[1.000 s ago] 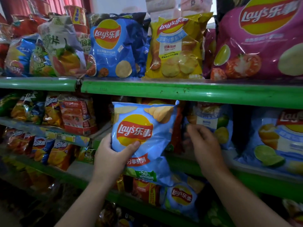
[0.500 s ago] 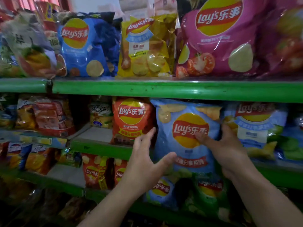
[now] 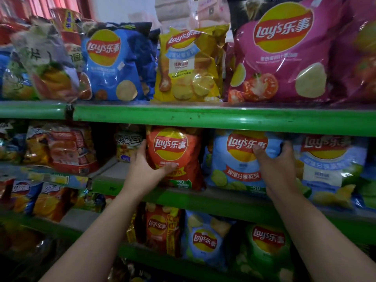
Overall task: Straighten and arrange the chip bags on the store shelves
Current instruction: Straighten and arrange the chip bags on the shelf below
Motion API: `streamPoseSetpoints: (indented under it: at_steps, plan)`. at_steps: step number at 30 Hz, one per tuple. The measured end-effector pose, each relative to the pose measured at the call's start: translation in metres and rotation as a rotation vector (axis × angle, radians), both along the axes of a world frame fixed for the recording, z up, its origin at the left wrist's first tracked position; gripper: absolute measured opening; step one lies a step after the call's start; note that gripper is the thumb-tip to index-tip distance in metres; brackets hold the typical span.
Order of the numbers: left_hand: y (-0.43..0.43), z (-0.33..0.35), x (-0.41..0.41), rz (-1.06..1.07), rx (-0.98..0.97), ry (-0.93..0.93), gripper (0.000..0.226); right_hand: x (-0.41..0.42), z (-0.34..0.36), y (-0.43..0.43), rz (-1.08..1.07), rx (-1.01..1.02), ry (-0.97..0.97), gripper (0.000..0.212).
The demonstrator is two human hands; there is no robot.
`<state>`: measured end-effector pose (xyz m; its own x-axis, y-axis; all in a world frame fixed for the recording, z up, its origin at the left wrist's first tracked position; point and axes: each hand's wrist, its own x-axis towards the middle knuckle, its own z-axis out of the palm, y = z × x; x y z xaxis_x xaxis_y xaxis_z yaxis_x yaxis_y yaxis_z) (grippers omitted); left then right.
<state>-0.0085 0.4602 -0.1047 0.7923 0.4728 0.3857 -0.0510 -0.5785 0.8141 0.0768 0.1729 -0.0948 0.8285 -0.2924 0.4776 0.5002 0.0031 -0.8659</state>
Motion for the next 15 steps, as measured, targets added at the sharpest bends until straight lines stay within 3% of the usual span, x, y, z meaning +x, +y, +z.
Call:
streamPoseSetpoints:
  at_steps: [4,10,12,15]
  plan:
    - [0.01,-0.002,0.012,-0.195,-0.167,-0.059,0.12,0.007,-0.017,0.007,0.062,-0.093,0.035,0.056]
    - [0.027,-0.007,0.02,-0.158,-0.156,-0.099,0.12,-0.008,-0.029,-0.002,-0.006,-0.16,0.101,0.078]
    - [0.031,-0.007,0.023,-0.17,-0.185,-0.095,0.117,-0.027,-0.035,0.003,-0.1,-0.169,0.028,0.07]
    - [0.035,-0.008,0.024,-0.186,-0.202,-0.106,0.113,-0.063,-0.044,0.024,-0.252,-0.286,-0.293,0.049]
